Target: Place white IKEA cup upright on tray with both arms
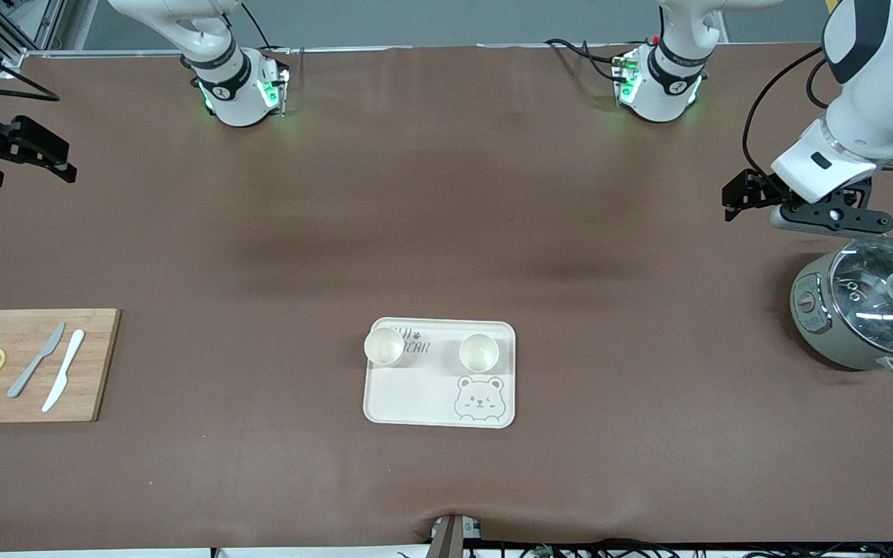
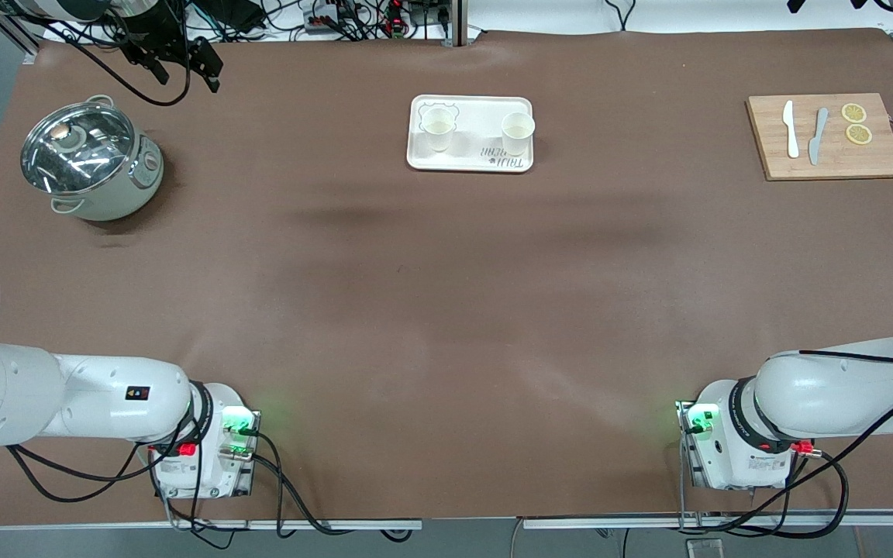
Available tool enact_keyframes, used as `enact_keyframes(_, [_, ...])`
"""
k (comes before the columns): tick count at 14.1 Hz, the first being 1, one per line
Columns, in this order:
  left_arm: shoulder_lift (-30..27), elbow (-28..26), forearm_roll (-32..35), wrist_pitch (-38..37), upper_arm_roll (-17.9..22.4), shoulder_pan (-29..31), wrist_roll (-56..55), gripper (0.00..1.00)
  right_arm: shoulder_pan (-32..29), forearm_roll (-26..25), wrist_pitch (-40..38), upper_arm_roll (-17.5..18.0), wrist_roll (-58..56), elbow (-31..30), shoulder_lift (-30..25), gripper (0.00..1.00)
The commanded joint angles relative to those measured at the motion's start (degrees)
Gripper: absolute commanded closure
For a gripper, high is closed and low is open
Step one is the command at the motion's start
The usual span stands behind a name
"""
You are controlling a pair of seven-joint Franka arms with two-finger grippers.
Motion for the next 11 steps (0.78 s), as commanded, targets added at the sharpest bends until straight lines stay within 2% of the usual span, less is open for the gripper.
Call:
enact_keyframes(1, [-1.3,-0.6,0.5,-1.2,-0.2,0.7,0.0,0.0,-1.4,1.0,0.1,0.8,-0.8,-1.0,-1.0,0.0])
enact_keyframes(6, [-0.6,2.7,0.2,-5.7,-0.3,0.7,-0.2,0.0,-1.3,1.0,-0.1,0.7,-0.8,-1.0,-1.0,0.0])
enact_keyframes(11, [-0.6,3.1,0.2,-5.8,-0.3,0.7,-1.6,0.0,-1.3,1.0,-0.1,0.8,-0.8,-1.0,-1.0,0.0])
